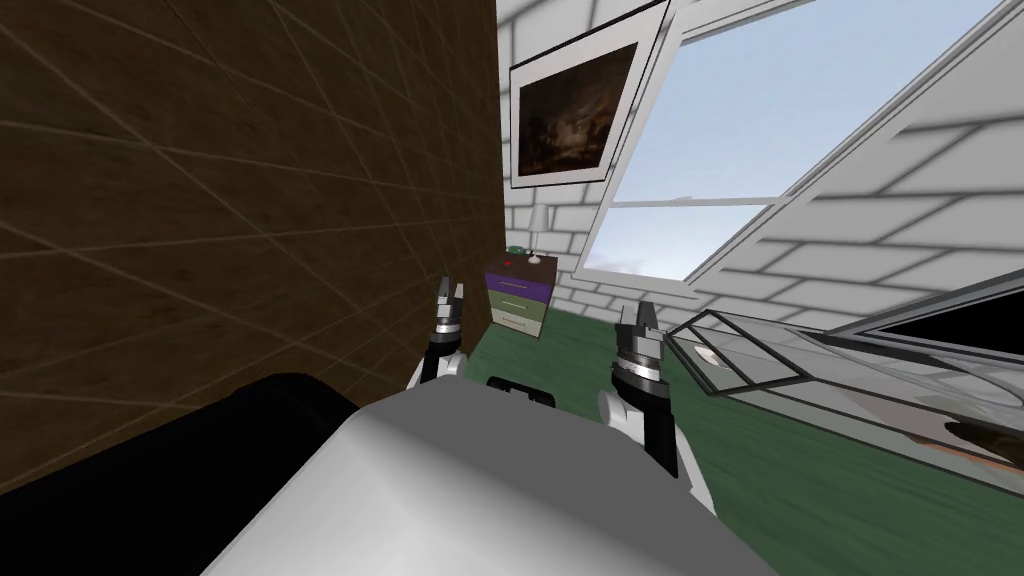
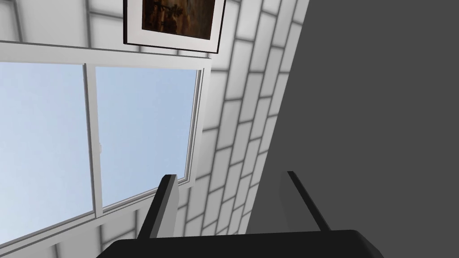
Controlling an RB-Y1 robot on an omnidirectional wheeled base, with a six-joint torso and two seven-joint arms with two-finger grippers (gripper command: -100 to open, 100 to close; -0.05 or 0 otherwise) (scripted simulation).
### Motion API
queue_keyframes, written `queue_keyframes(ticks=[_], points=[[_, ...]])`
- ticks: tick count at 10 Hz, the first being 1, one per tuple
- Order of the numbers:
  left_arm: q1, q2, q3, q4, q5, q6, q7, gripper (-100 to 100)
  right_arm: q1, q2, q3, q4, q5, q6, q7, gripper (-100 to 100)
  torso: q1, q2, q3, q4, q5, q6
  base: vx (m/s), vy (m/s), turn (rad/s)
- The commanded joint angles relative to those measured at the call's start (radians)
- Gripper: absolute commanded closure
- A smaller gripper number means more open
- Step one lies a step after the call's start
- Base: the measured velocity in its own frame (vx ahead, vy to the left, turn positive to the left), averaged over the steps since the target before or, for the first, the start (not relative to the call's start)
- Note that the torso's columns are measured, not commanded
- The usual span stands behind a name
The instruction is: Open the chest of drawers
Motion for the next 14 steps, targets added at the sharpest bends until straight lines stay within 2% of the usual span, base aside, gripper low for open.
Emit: queue_keyframes(ticks=[1, 2, 3, 5, 8, 11, 14], points=[[0.0, 0.0, 0.0, 0.0, 0.0, 0.0, 0.0, 0, 0.0, 0.0, 0.0, 0.0, 0.0, 0.0, 0.0, 0, 0.0, 0.074, -0.148, 0.074, 0.0, 0.0, 0.0, 0.0, 0.0], [0.0, 0.0, 0.0, 0.0, 0.0, 0.0, 0.0, 0, 0.0, 0.0, 0.0, 0.0, 0.0, 0.0, 0.0, 0, 0.0, 0.148, -0.295, 0.148, 0.0, 0.0, 0.0, 0.0, 0.0], [-0.003, 0.042, 0.001, 0.013, -0.001, -0.009, -0.001, -100, 0.0, 0.0, 0.0, 0.0, 0.0, 0.0, 0.0, 0, 0.0, 0.221, -0.443, 0.221, 0.0, 0.0, 0.023, -0.006, -0.009], [-0.009, 0.097, 0.005, 0.044, -0.002, -0.029, -0.003, -100, 0.0, 0.0, 0.0, 0.0, 0.0, 0.0, 0.0, 0, 0.0, 0.263, -0.532, 0.264, 0.0, 0.0, 0.045, -0.015, -0.014], [-0.023, 0.159, 0.013, 0.113, -0.005, -0.077, -0.009, -100, 0.0, 0.0, 0.0, 0.0, 0.0, 0.0, 0.0, 0, 0.0, 0.267, -0.537, 0.268, 0.0, 0.0, 0.079, -0.027, -0.023], [-0.041, 0.195, 0.024, 0.2, -0.009, -0.143, -0.018, -100, 0.0, 0.0, 0.0, 0.0, 0.0, 0.0, 0.0, 0, 0.0, 0.268, -0.537, 0.268, 0.0, 0.0, 0.107, -0.037, -0.029], [-0.054, 0.208, 0.032, 0.271, -0.012, -0.194, -0.026, -100, 0.0, 0.0, 0.0, 0.0, 0.0, 0.0, 0.0, 0, 0.0, 0.269, -0.536, 0.269, 0.0, 0.0, 0.103, -0.034, -0.023]])
